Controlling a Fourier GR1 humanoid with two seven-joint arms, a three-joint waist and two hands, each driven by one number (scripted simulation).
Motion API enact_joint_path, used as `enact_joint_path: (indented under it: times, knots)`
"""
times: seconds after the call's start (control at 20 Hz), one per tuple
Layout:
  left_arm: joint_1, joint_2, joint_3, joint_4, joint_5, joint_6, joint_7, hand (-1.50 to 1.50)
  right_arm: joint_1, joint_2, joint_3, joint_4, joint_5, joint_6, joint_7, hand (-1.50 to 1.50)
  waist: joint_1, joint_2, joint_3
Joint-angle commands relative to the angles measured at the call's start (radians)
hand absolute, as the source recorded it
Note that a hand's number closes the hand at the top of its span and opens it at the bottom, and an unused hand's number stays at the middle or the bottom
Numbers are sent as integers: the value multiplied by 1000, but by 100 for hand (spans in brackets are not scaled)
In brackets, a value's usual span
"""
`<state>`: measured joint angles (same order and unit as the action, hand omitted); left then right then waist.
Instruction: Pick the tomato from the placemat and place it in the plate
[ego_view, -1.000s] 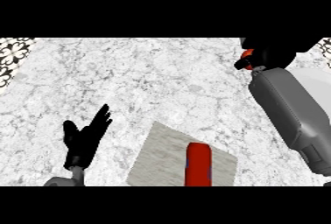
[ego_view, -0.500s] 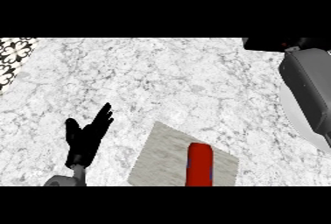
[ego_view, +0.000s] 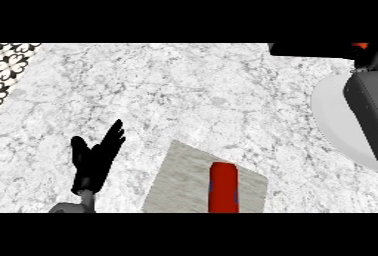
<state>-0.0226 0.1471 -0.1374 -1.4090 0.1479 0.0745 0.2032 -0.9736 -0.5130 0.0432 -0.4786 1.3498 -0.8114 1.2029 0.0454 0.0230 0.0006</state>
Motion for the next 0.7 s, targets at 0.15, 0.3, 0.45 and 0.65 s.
enact_joint_path:
  times: [0.15,0.3,0.45,0.65]
  knots:
    - [-1,9,20,-2,5,8,12,0,120,-43,-121,30,140,-273,283,150,-27,-3,2]
    - [16,-16,3,-8,-3,20,-4,0,161,-49,-185,36,185,-308,283,150,-23,-6,1]
    - [51,-9,-1,-4,-7,7,-25,0,215,-76,-257,34,190,-366,266,150,-21,-6,2]
    - [48,-14,-11,-40,-9,16,5,0,279,-63,-338,34,236,-432,242,150,-18,-10,3]
